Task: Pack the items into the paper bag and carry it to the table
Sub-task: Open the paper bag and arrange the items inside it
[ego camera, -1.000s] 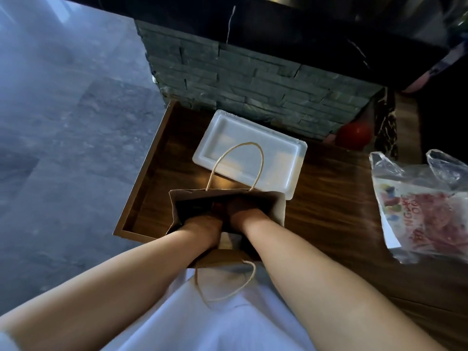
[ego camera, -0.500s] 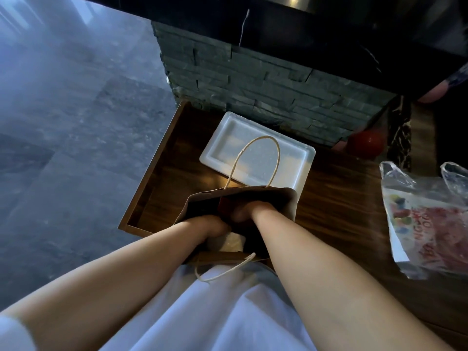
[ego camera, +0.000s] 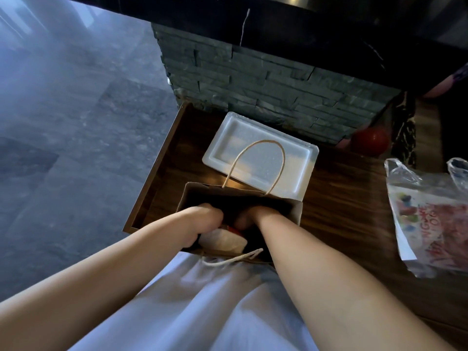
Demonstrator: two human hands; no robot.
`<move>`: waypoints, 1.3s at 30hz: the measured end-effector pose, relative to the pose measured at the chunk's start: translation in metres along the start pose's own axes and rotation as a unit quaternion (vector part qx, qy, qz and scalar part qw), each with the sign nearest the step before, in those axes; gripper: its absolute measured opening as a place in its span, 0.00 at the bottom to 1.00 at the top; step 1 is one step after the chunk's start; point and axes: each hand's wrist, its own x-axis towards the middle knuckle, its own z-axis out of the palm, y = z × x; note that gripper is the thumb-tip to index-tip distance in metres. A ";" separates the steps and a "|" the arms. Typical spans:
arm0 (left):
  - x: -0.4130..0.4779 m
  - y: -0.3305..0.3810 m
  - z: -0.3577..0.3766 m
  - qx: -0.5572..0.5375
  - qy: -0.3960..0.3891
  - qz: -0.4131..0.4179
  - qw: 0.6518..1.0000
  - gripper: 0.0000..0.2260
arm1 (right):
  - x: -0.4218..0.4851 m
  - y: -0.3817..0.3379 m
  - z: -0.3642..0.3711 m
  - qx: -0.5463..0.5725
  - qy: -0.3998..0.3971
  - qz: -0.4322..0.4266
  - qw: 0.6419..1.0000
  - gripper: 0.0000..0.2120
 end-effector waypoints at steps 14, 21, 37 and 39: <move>0.001 -0.006 -0.007 0.011 -0.013 0.008 1.000 0.22 | -0.005 0.006 0.009 0.072 0.057 -0.014 0.996 0.23; 0.003 -0.006 -0.004 -0.085 -0.030 0.005 0.996 0.21 | -0.022 -0.003 0.013 0.545 -0.003 0.003 0.839 0.15; 0.011 -0.003 0.017 -0.177 0.016 -0.005 0.984 0.12 | -0.030 0.019 0.018 0.604 -0.005 0.067 0.794 0.16; 0.013 -0.003 0.016 -0.187 0.003 -0.021 0.982 0.11 | -0.030 0.016 0.019 0.583 0.007 0.063 0.810 0.22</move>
